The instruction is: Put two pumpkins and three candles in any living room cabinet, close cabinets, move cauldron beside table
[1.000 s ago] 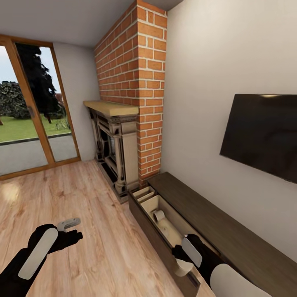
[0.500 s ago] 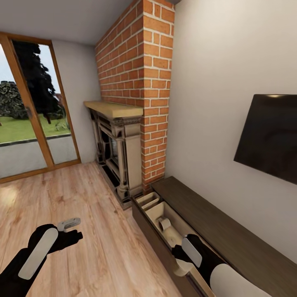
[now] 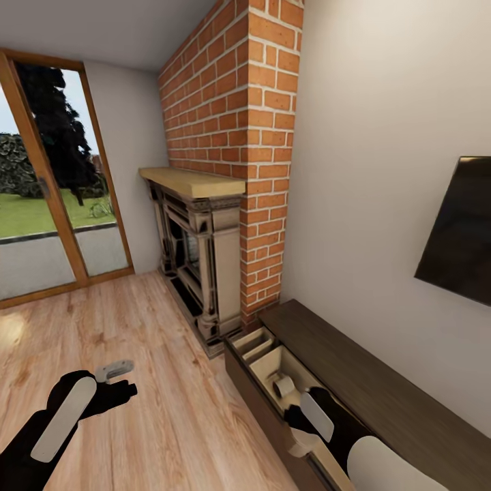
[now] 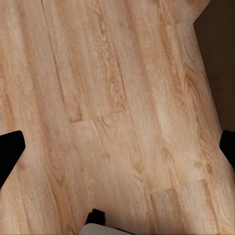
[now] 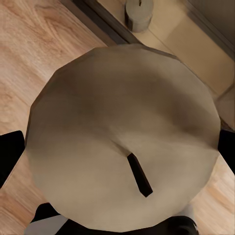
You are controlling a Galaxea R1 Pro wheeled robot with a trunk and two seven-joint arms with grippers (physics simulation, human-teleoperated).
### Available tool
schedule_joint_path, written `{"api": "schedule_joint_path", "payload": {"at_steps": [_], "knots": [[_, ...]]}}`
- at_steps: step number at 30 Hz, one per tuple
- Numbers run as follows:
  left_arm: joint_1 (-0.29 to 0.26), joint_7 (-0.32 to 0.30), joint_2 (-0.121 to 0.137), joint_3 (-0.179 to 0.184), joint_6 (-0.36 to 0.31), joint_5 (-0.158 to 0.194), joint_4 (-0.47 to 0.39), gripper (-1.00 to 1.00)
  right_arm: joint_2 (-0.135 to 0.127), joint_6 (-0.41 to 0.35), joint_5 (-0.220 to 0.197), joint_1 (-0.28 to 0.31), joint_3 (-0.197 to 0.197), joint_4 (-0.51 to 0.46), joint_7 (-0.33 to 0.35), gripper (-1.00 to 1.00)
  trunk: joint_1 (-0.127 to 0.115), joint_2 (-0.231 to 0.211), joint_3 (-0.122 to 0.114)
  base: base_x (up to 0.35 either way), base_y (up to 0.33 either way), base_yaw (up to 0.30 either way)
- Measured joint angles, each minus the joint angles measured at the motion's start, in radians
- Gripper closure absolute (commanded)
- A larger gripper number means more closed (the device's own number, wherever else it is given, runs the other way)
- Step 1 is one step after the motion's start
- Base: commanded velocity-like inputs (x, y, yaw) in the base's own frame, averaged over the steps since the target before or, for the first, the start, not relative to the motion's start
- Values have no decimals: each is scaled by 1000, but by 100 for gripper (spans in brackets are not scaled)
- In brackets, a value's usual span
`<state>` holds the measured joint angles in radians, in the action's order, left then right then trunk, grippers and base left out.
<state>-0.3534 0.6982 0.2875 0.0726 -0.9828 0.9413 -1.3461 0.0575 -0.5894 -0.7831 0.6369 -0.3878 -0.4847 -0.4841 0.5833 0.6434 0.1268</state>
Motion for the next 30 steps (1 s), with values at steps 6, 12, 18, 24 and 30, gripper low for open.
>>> {"api": "schedule_joint_path", "payload": {"at_steps": [6,12,18,24,30], "knots": [[0,0,0,0,0,0,0,-100,0,0,0,0,0,0,0,100,0,0,0,300,166,0],[0,0,0,1,-1,0,0,-100,0,-1,-1,0,0,0,0,100,0,0,0,300,165,-96],[0,-1,0,1,-1,1,0,-100,-4,-3,-3,0,3,1,1,100,0,0,0,284,176,-260],[0,-1,0,1,-2,4,0,-100,-6,-3,-3,0,3,1,1,100,0,0,0,174,241,-279],[0,-1,1,1,-2,4,0,-100,-6,-3,-4,0,3,1,1,100,0,0,0,115,261,-280]]}}
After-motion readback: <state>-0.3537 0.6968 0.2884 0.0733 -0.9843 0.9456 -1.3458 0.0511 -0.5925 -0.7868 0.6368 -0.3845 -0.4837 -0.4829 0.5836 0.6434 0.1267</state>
